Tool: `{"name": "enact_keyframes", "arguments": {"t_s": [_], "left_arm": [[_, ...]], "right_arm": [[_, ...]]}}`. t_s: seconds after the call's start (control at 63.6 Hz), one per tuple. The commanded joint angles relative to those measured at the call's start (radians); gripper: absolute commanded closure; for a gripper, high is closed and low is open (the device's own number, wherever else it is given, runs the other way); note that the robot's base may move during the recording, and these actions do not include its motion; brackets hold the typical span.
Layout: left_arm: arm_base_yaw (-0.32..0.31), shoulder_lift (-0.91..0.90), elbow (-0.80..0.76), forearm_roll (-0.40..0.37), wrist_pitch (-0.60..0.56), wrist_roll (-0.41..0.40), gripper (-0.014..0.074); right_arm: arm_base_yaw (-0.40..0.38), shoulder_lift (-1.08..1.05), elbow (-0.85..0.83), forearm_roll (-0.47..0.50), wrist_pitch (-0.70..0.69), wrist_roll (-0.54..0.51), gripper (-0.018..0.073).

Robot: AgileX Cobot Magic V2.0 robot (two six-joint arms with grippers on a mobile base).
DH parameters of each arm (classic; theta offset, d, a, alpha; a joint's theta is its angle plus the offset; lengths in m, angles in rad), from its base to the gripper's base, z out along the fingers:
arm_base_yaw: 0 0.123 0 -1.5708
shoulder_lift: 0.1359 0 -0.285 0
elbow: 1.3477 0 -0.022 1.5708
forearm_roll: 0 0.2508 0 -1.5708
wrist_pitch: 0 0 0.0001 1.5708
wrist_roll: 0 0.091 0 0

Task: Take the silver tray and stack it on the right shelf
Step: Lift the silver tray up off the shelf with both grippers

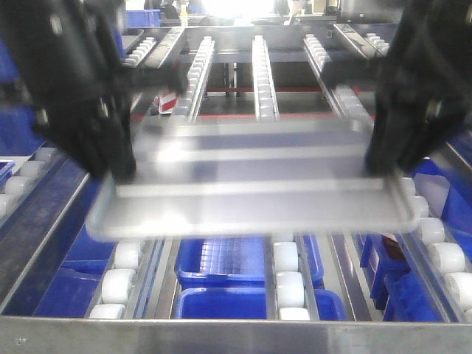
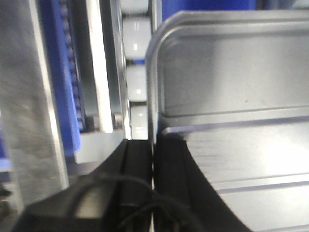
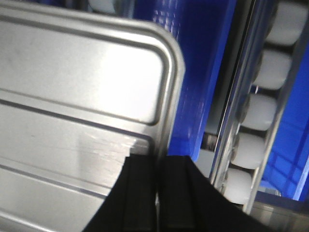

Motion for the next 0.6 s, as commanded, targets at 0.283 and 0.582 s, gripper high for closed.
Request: {"name": "enact_keyframes", "arguments": {"t_s": [0.283, 0.582], "left_arm": [[-0.082, -0.096, -0.206, 0.111, 0.095, -0.033, 0.0689], [-0.082, -0.096, -0.206, 0.145, 0.105, -0.033, 0.0689]], "right_arm": [[-0.004, -0.108, -0.112, -0.074, 0.087, -0.024, 0.0503], [-0.004, -0.108, -0.112, -0.074, 0.091, -0.024, 0.0503]]}}
